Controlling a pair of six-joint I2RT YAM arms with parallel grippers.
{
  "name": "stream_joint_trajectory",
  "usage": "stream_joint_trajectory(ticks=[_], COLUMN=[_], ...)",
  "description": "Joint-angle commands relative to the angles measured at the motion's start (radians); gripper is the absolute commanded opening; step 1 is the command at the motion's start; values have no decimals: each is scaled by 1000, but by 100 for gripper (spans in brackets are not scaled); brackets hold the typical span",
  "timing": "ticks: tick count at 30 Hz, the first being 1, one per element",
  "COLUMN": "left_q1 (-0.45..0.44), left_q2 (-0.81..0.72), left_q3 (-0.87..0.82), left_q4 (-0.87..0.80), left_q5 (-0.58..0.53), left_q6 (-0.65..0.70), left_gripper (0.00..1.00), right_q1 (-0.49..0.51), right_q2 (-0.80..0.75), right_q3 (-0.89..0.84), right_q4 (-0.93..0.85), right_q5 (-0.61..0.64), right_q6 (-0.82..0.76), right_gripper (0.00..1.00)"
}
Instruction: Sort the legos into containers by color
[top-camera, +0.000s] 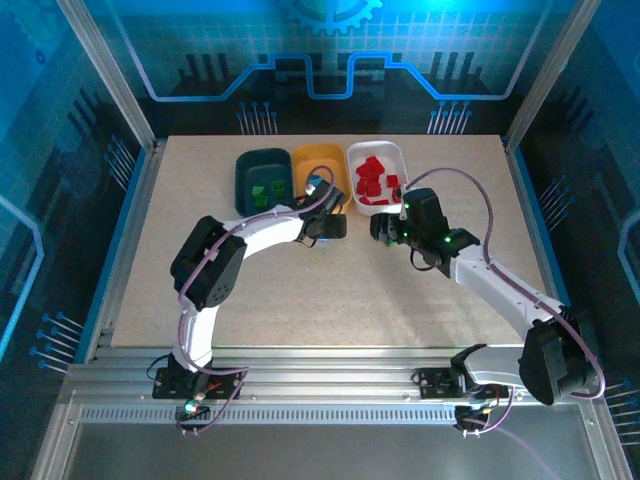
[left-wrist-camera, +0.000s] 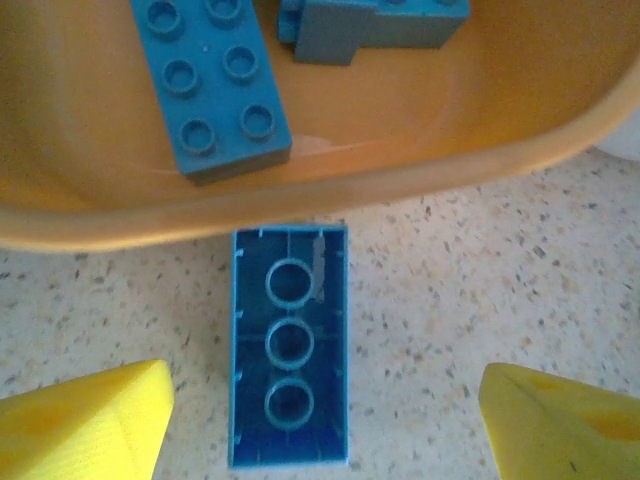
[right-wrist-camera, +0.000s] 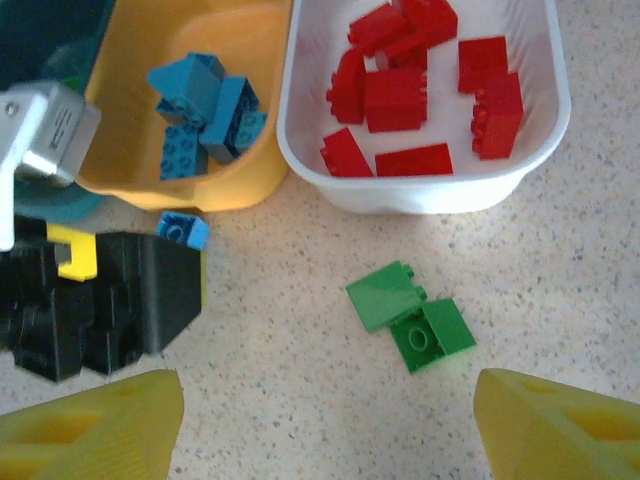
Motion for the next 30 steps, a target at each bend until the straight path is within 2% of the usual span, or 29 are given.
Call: stream_joint_trajectory(ticks=[1,5,10,17,20,24,26,30], left_q1=[4,4,2,-7,-12,-7,13,76], left_q2=[66,98,91,-19,-125,-185,-150,30], left_q3=[61,77,56,-57,-83,68,164,421], left_q4=[-77,-86,-75,-44,-52,-182,-227,-369], left_q5=[-45,-54,-56,-36,10,-11,-17,9], left_q6=[47,44,35,42,37,81,98,88], left_gripper=[79,70,43,22,19,19,19,16], right_q1=[10,9,10,16,16,21,21,22], right_q2=[-37,-54,-42,-75,-82,-59,-50,-53], right_q3=[-59,-84,-90,-102,-116,-126,-130,-140], right_q4=[29,55,61,67,80,93,99,105], right_q5=[5,22,29,37,46,68,75,99], right_q6=[35,48,55,56,60,73,79,81], right_gripper=[77,77,76,76,76,76,75,76])
